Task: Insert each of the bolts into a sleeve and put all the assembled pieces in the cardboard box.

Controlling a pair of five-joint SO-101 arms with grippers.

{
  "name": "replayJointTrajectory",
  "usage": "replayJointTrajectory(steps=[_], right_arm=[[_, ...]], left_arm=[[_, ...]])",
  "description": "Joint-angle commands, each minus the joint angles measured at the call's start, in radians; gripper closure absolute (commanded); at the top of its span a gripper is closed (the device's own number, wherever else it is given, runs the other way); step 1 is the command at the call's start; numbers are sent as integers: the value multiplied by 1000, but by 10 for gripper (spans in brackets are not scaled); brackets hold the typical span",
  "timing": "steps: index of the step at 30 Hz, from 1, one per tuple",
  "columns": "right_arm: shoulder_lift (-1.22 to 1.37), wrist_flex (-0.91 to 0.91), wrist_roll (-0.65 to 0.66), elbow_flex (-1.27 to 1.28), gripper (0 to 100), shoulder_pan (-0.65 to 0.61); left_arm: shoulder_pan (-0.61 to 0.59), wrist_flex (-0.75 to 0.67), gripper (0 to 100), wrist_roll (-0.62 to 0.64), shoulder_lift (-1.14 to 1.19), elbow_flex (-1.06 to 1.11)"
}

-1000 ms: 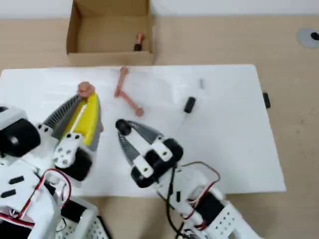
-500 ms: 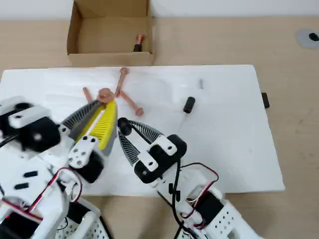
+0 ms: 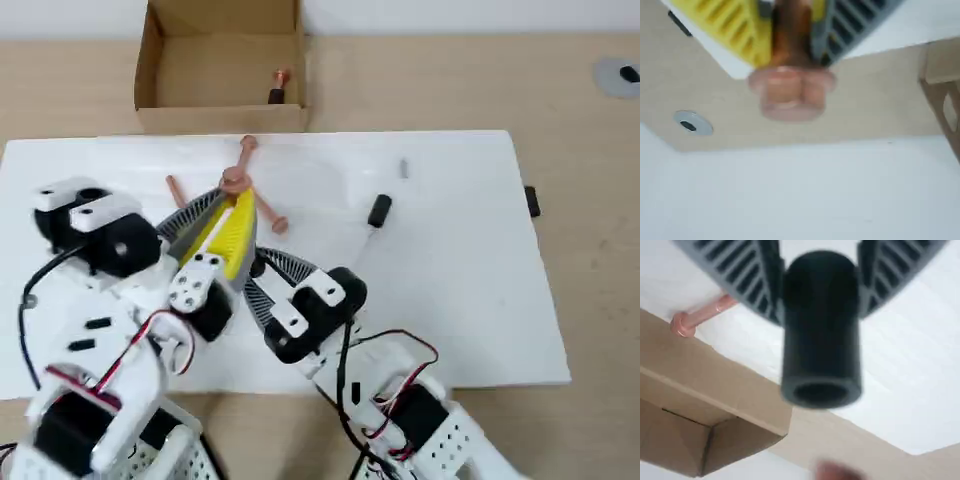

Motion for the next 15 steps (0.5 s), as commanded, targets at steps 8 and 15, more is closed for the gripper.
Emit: replayJointTrajectory(steps=[8, 15], right_arm=[[-116, 0, -8, -7, 989, 16], [-116, 0, -51, -18, 989, 21]], left_arm=[[2, -54, 993, 2, -12, 61], [0, -54, 994, -46, -13, 43]])
